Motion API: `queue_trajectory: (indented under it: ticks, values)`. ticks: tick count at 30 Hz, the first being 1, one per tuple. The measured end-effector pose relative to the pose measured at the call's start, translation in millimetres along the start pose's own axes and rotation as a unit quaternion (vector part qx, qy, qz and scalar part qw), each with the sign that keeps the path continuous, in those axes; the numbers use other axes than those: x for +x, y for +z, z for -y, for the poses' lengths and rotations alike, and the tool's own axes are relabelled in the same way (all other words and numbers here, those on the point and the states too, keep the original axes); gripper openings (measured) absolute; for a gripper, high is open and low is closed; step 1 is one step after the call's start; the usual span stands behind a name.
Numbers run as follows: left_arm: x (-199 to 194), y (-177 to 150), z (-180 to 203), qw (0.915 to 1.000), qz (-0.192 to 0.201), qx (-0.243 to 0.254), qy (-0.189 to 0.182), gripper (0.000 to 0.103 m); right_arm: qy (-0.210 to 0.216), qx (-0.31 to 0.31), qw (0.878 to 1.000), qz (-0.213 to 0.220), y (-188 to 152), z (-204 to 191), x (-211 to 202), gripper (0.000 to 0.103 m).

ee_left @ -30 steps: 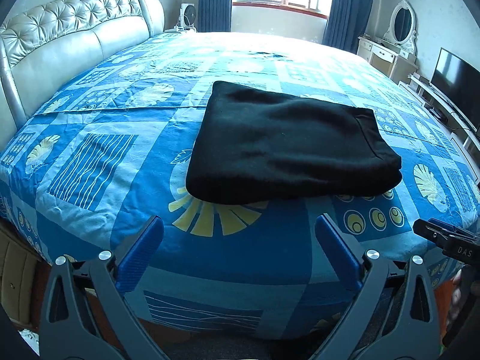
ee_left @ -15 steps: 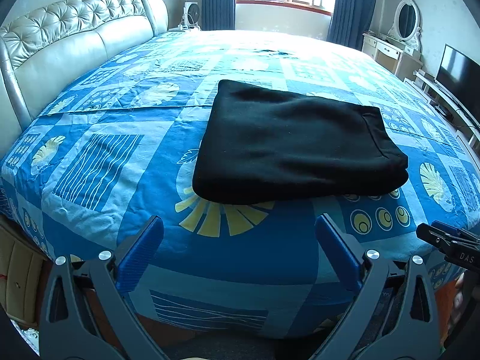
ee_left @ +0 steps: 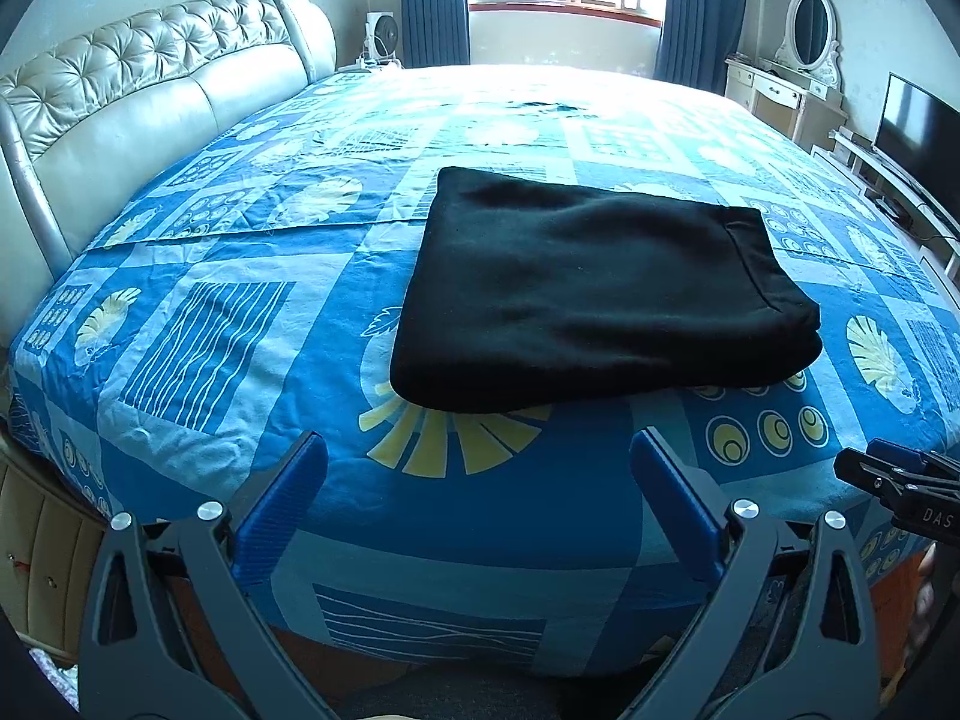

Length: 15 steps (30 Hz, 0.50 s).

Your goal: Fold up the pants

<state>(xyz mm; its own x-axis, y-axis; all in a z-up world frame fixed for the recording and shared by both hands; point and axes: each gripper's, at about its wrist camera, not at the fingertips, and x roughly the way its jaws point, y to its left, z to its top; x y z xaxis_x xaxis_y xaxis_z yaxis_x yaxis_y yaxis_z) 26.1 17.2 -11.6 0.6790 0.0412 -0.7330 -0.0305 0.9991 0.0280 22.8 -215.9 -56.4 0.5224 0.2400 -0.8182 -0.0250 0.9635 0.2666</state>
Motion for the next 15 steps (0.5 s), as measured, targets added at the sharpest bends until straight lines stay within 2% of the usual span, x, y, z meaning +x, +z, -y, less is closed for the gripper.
queue_trajectory:
  ticks: [2,5,7,11,15]
  values:
    - [-1.4,1.3,-2.0,0.9999,-0.002,-0.012,-0.006,0.101,0.000,0.000,1.000,-0.001,-0.9,-0.5,0.8,0.076]
    - [-7.2,8.4,-9.2,0.9975,0.003,-0.050,-0.049,0.101,0.008,0.005,1.000,-0.005,-1.7,0.2,2.3,0.076]
    - [-11.5,15.7,-11.0,0.9962,0.007,-0.054,-0.067,0.101,0.016,0.010,1.000,-0.004,-1.3,1.4,1.6,0.076]
    - [-4.2,34.2,-32.5,0.9957,0.021,-0.061,-0.067,0.101,0.028,0.017,0.999,0.007,10.9,4.1,-6.2,0.076]
    - [41.0,70.3,-81.2,0.9973,0.017,-0.071,0.000,0.101,0.027,0.029,0.998,0.043,56.4,16.8,-10.5,0.077]
